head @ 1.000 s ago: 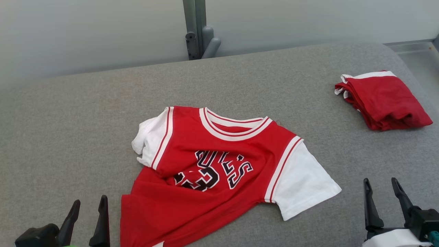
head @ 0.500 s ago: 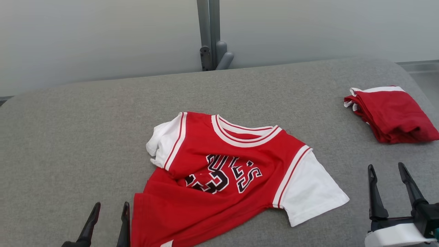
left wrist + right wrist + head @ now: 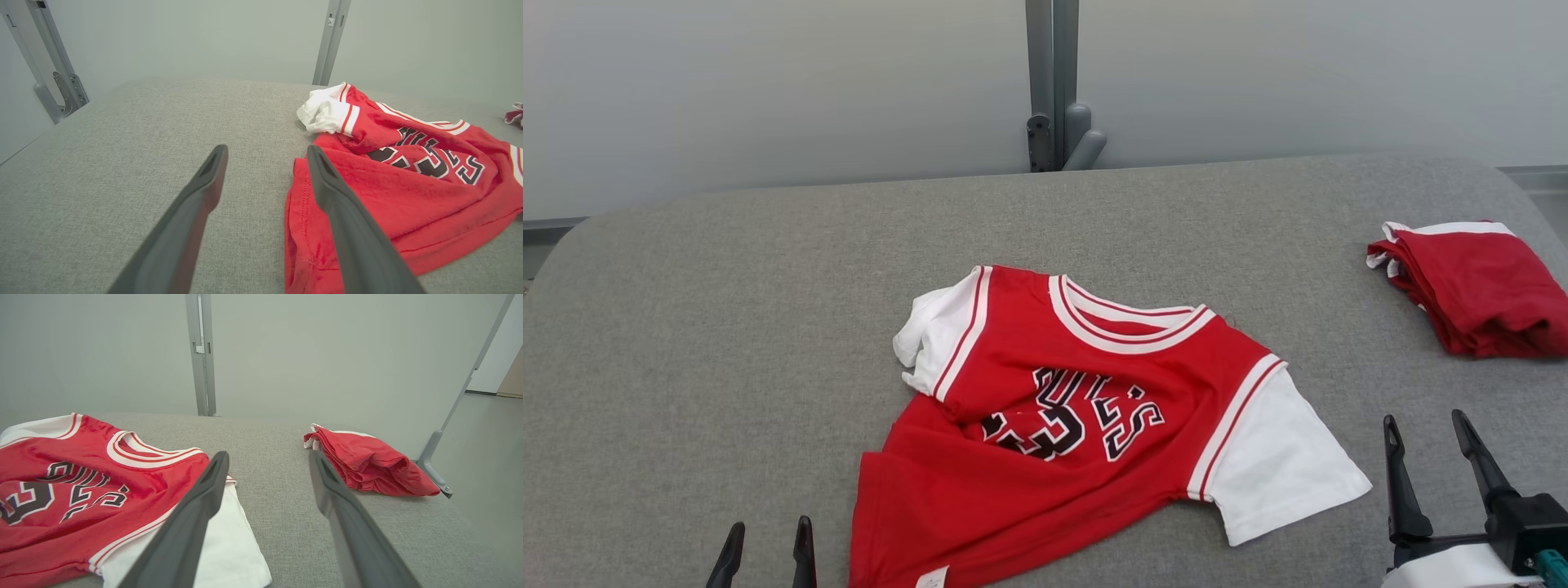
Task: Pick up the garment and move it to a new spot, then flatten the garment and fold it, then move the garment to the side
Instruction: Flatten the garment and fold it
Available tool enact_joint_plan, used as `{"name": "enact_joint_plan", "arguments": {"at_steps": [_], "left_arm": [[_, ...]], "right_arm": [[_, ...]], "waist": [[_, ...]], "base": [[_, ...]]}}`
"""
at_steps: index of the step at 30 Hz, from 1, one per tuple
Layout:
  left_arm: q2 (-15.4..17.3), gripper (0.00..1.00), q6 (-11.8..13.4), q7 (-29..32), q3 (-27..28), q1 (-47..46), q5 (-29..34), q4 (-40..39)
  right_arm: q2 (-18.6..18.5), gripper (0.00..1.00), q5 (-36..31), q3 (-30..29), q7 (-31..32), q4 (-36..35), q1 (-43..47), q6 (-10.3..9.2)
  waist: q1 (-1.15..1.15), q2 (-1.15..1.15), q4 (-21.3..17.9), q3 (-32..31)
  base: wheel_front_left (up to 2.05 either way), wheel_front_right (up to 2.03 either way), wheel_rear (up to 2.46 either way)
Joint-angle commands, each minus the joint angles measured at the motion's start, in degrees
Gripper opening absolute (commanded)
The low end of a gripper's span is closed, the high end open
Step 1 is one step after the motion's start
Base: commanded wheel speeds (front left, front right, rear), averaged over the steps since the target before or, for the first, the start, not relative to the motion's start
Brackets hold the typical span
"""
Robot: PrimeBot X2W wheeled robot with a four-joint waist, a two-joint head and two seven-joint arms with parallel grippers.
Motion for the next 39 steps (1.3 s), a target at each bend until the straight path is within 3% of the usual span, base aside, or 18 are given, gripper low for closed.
{"name": "enact_joint_plan", "arguments": {"at_steps": [1,16,24,29,36,39], "left_arm": [[-0.66,1.0,-0.91,-0.14,0.94,-0.3,0.88,0.55],[-3.04,1.0,-3.24,-0.15,4.25,-0.77,3.32,2.61],[-3.19,1.0,-3.35,-0.08,1.81,-1.53,1.95,9.44],[-2.12,1.0,-3.36,4.8,-1.14,-2.94,3.46,10.97],[-2.63,1.0,-3.12,16.51,-3.83,-1.73,0.08,8.07],[-2.55,1.0,-2.15,19.45,-3.81,-1.09,-0.74,6.65]], "right_arm": [[-0.19,1.0,0.21,0.11,-0.16,0.51,0.63,-0.09],[-0.19,1.0,0.53,0.55,-0.16,1.19,0.14,-0.09],[-1.64,1.0,0.85,2.01,-0.16,4.46,-1.83,-0.09],[-4.64,1.0,-0.31,5.11,1.07,12.06,-4.19,-0.09],[-9.92,1.0,-1.04,12.68,10.62,19.47,-10.8,-0.1],[-10.52,1.0,-0.41,14.54,13.21,22.05,-13.23,-0.09]], "waist": [[0.0,0.31,0.06,0.0],[0.0,0.31,-0.43,0.06],[0.0,0.31,-0.85,0.34],[0.0,0.31,-0.79,0.37],[0.0,0.31,-1.16,0.83],[0.0,0.31,-1.1,0.85]], "base": [[0.0,0.0,0.0],[0.0,0.0,0.0],[0.0,0.0,0.0],[0.0,0.0,0.0],[0.0,0.0,0.0],[0.0,0.0,0.0]]}}
